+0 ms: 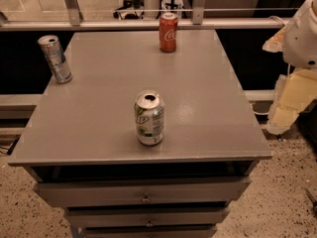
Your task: Pick redbull can
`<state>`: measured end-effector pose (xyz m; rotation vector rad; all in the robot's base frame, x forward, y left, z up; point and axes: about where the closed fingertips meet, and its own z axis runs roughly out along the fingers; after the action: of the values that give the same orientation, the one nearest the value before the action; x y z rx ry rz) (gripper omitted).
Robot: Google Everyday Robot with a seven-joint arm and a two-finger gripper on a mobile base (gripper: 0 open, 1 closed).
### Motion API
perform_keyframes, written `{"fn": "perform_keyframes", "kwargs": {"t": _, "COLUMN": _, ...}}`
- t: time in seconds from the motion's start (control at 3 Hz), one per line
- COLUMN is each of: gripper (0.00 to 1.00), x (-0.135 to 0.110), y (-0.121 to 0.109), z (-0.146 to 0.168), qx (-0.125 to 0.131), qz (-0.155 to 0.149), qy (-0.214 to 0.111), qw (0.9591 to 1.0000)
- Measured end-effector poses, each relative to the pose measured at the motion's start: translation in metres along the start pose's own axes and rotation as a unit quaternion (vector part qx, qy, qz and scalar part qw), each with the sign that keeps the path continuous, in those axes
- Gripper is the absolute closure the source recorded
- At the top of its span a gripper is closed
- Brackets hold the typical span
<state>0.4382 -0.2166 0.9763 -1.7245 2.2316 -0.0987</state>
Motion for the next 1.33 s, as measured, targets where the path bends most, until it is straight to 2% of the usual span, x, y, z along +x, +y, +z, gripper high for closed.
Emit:
{"fn": "perform_keyframes", "kwargs": {"t": 0.33, "gripper": 0.0, "x": 0.0, "y": 0.0, "z": 0.0, "qx": 0.0, "qz": 0.0, "qy": 0.0, "qw": 1.0}}
{"fn": "perform_keyframes", "kwargs": {"t": 0.67, "gripper": 0.0, "x": -0.041, "y": -0.017, "z": 0.007, "qx": -0.005, "qz": -0.029, "qy": -0.045, "qw": 0.9985}}
{"fn": "perform_keyframes", "kwargs": {"t": 1.0, "gripper": 0.0, "x": -0.116, "y": -0.047, "z": 0.025, "qx": -0.02, "qz": -0.05, "qy": -0.109, "qw": 0.9926}}
{"fn": "perform_keyframes", "kwargs": {"t": 1.33, "gripper": 0.0, "x": -0.225, "y": -0.065, "z": 0.046, "qx": -0.041, "qz": -0.072, "qy": -0.173, "qw": 0.9814}}
